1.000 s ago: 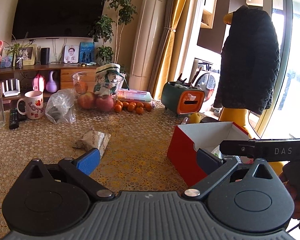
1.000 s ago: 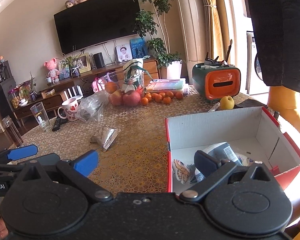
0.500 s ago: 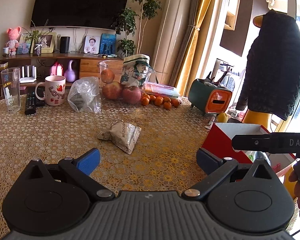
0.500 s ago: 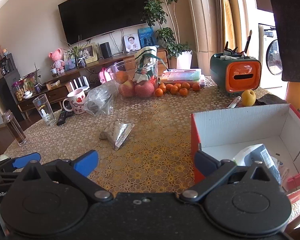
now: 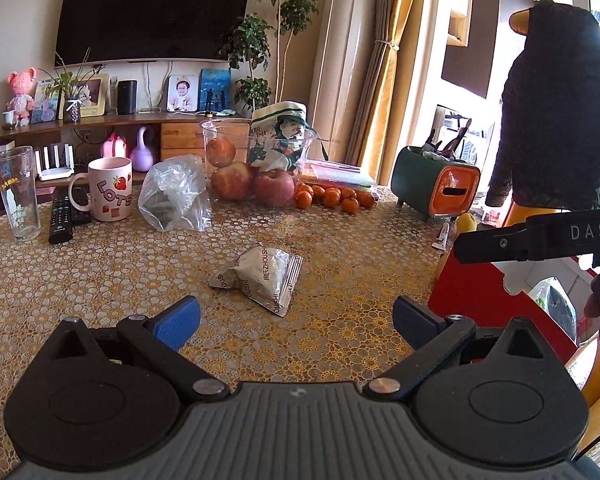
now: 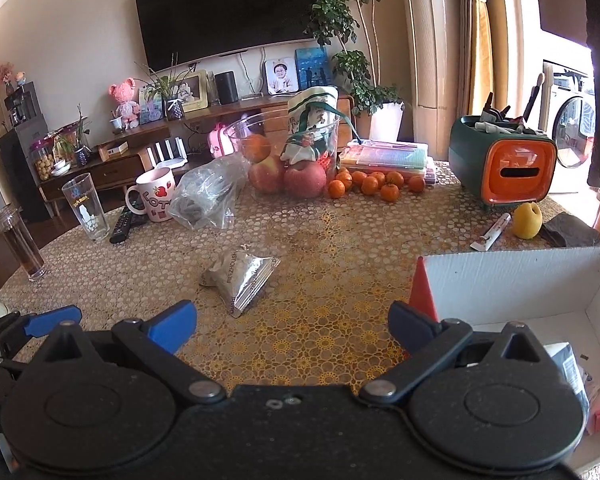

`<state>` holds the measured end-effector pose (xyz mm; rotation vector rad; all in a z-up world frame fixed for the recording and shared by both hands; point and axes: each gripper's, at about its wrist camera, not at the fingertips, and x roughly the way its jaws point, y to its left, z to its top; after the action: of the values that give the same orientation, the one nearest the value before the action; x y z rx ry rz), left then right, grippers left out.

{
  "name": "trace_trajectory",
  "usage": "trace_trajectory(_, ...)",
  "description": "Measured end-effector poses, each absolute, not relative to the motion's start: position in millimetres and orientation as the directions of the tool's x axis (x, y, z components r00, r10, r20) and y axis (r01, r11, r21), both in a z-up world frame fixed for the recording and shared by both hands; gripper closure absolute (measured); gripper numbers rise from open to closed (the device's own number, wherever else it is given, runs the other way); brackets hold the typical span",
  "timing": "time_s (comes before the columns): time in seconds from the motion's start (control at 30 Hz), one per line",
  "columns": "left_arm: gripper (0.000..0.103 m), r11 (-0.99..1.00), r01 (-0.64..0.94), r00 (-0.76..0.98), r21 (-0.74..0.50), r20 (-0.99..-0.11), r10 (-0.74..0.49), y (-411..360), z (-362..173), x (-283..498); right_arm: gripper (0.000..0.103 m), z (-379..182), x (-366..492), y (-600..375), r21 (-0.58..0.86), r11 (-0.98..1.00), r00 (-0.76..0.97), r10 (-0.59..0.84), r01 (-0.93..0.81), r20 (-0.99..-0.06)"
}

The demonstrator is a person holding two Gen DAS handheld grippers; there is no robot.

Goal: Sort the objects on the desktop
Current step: 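Grasp the silver ZHOUSHI packet with the left tool while the right tool grasps the yellow lucky-cat figure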

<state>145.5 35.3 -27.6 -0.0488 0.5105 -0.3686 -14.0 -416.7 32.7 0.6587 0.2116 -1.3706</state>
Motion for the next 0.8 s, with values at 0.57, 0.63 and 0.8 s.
trace_trajectory(0.57,0.000,0.938,0.333,0.798,-0.097,-0.501,-0.335,21,-47,190,0.001,17,-24,-452,0.326,0.064,0.237,-0.819,0.943,-0.523)
trace_trajectory(0.63,0.000,0.937,0.337,0.796,-0.089,-0.506,-0.334,18,-50,193,0.003,16,-25,-456,0.326,0.066,0.240,-0.814,0.943,-0.529)
trace_trajectory(0.8,0.000,0.934,0.352,0.792,-0.055,-0.514,-0.328,12,-52,212,0.003,32,-34,-474,0.323,0.096,0.261,-0.813,0.941,-0.520)
